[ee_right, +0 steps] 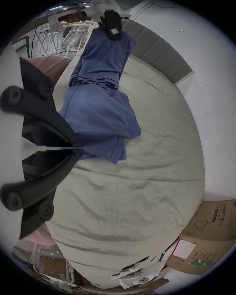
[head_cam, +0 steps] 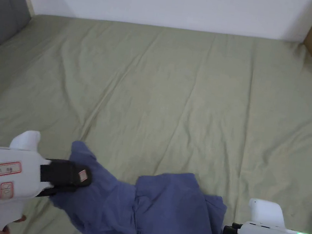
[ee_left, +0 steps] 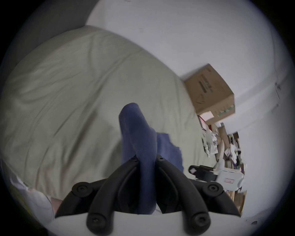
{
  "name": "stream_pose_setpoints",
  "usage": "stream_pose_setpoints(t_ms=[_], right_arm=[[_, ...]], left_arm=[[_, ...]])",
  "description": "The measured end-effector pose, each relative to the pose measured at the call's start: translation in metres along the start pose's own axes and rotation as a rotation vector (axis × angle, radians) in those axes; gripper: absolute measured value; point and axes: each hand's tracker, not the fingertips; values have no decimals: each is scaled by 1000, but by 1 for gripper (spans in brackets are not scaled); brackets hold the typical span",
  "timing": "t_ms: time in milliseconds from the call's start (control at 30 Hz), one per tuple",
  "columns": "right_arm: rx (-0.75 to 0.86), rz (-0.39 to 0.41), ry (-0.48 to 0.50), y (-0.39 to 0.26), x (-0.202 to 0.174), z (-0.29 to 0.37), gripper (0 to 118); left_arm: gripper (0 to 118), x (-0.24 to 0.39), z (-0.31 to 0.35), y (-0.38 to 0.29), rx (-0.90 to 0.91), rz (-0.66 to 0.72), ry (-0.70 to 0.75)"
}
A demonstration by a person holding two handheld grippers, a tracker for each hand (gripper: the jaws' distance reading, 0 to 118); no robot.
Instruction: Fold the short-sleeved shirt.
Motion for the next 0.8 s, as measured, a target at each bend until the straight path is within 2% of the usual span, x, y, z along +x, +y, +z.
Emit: stream_pose_setpoints(t_ms=[167,300,333,367,400,433,467,500,533,600,633,667,700,733,767,800], right_arm=[[14,-53,-20,-3,23,5,3],[20,-101,-32,-9,41,8,3],[20,-112,-34,-11,45,8,3],[19,-121,-36,-12,49,9,3],[18,-127,-38,-13,52,9,3],[16,-135,-43,-15,55,10,3],[15,-143,-47,-16,58,10,3],[14,-152,-48,-18,61,10,3],[10,-160,-49,-19,65,10,3],[9,-170,-51,-22,69,11,3],[7,-176,-55,-23,72,11,3],[5,-179,-56,-23,74,10,3],[3,-182,-56,-23,76,9,3],[1,-185,-56,-24,77,8,3],[0,-188,-56,-24,78,7,3],[0,-191,-57,-23,78,7,3]], left_arm=[[12,63,-50,1,-87,-125,-127],[12,96,-117,-12,-210,-207,-131],[15,99,-135,-15,-249,-238,-142],[24,105,-149,-19,-286,-245,-146],[41,111,-162,-24,-328,-254,-148],[73,117,-176,-30,-369,-271,-143],[95,121,-185,-36,-386,-282,-123],[110,125,-193,-41,-394,-305,-110],[112,126,-195,-43,-382,-320,-82],[107,125,-190,-42,-367,-313,-75],[99,123,-185,-39,-361,-306,-67],[84,118,-179,-34,-330,-275,-75],[62,112,-170,-29,-299,-249,-93],[25,106,-162,-24,-266,-225,-93],[6,101,-157,-21,-232,-207,-69],[6,95,-156,-19,-199,-209,-19]])
